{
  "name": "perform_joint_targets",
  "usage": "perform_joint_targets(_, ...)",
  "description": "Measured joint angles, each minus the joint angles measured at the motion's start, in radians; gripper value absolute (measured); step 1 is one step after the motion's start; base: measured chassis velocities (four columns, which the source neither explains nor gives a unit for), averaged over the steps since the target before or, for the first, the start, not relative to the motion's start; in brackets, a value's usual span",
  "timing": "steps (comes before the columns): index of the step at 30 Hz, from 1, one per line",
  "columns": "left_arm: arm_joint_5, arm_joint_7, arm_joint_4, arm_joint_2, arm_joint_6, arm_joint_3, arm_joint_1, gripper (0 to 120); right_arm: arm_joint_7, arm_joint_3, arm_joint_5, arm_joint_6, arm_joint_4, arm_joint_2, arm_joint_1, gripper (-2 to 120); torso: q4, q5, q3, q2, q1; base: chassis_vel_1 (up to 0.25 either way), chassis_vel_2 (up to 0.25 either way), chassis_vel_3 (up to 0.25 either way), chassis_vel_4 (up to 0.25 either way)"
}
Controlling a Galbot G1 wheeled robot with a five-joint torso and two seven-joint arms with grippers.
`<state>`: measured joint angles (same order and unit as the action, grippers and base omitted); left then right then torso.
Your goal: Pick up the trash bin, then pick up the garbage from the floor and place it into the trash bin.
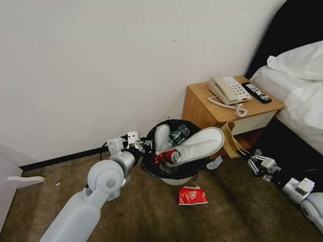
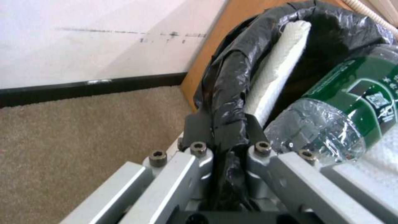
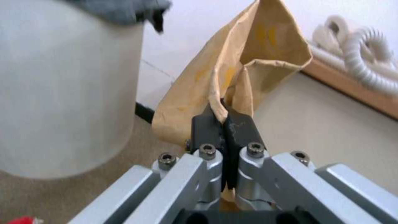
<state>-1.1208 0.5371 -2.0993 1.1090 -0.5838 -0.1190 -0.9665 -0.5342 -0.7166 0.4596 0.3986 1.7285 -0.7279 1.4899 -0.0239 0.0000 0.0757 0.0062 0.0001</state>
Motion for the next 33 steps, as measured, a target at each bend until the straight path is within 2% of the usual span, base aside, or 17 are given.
perform_joint_targets(15, 0.008, 0.009, 0.018, 0.015, 0.001, 0.001, 0.001, 4, -0.001, -0.024, 0.019, -0.002, 0.131, 0.063, 0.072, 0, 0.0000, 0.0000, 0.000, 0.000, 0.000, 0.000, 0.000, 0.000, 0.000)
perform_joint_targets(23, 0.013, 0.010, 0.025, 0.018, 0.004, -0.014, -0.003, 4, -0.010, -0.024, 0.023, 0.003, 0.128, 0.078, 0.077, 0, 0.0001, 0.0000, 0.000, 0.000, 0.000, 0.000, 0.000, 0.000, 0.000)
perform_joint_targets(33, 0.007, 0.019, 0.002, 0.010, 0.006, -0.029, -0.005, 4, -0.046, -0.046, 0.002, 0.055, 0.090, 0.082, 0.133, 0, 0.0000, 0.0001, 0.000, 0.000, 0.000, 0.000, 0.000, 0.000, 0.000)
